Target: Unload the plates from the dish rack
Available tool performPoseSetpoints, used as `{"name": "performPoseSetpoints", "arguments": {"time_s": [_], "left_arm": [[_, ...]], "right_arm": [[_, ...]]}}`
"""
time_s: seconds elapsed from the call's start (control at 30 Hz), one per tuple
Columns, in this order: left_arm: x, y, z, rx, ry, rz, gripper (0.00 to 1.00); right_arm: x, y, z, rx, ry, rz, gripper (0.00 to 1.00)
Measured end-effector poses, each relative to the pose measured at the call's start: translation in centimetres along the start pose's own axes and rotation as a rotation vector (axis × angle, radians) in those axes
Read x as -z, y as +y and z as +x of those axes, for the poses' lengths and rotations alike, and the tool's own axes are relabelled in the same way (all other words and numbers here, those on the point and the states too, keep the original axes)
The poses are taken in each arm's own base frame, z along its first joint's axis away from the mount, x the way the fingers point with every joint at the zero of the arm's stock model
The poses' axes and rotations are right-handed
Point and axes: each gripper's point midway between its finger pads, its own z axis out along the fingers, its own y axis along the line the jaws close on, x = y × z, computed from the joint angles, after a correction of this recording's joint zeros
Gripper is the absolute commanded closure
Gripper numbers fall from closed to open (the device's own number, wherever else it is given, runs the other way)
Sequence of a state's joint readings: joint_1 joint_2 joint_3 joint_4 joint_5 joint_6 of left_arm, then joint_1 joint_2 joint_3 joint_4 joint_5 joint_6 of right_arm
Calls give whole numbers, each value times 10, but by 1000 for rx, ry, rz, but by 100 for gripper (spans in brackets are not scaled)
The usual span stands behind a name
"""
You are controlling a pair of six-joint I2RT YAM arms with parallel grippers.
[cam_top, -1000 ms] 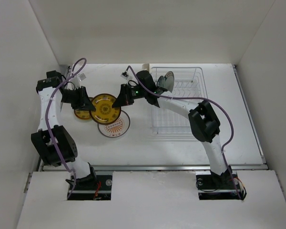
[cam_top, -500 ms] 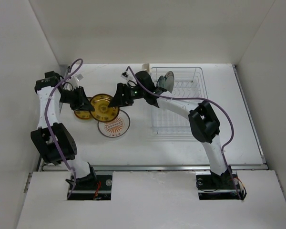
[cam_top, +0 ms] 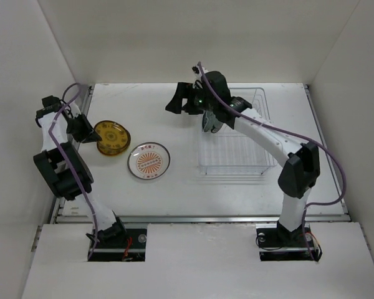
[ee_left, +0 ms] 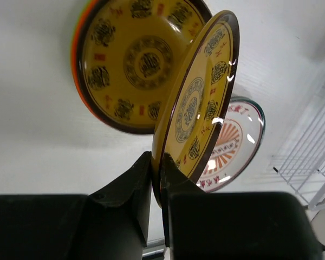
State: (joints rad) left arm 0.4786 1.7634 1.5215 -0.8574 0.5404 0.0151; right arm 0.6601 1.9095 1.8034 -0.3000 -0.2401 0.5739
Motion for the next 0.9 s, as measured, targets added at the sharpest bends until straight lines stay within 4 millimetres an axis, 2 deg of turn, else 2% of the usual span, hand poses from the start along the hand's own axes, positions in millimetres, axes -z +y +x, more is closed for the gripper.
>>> {"name": "performPoseSetpoints", "arguments": {"time_s": [0.1,0.23,0.27,0.3,0.37,0.4,0.47,0.6,0.73,0.8,0.9], "left_arm": [[-25,14,-7,39,43,-17,100],[-54,33,-5,74,104,-48,80],[-58,37,-3,81,118,-59,74],[-61,41,0,85,130,-69,61],[-63,47,2,82,140,-95,44],[-62,49,3,81,143,-108,32],[-61,52,3,66,140,-121,24],[-59,55,4,17,145,-149,20],[-51,48,4,-56,141,-180,20],[-41,42,1,-92,114,-196,18],[-16,30,-7,-142,43,-215,18]], "right_arm": [[19,13,-13,32,-43,-8,13],[25,11,-9,45,-41,5,13],[25,7,-4,43,-31,15,13],[23,3,0,41,-21,24,13],[23,-6,10,38,6,54,13],[23,-10,12,37,15,68,13],[26,-14,14,42,18,93,11],[43,-19,3,51,-18,164,6],[74,-32,-23,51,-105,282,5],[93,-47,-40,41,-156,357,8],[121,-83,-70,13,-233,511,8]]}}
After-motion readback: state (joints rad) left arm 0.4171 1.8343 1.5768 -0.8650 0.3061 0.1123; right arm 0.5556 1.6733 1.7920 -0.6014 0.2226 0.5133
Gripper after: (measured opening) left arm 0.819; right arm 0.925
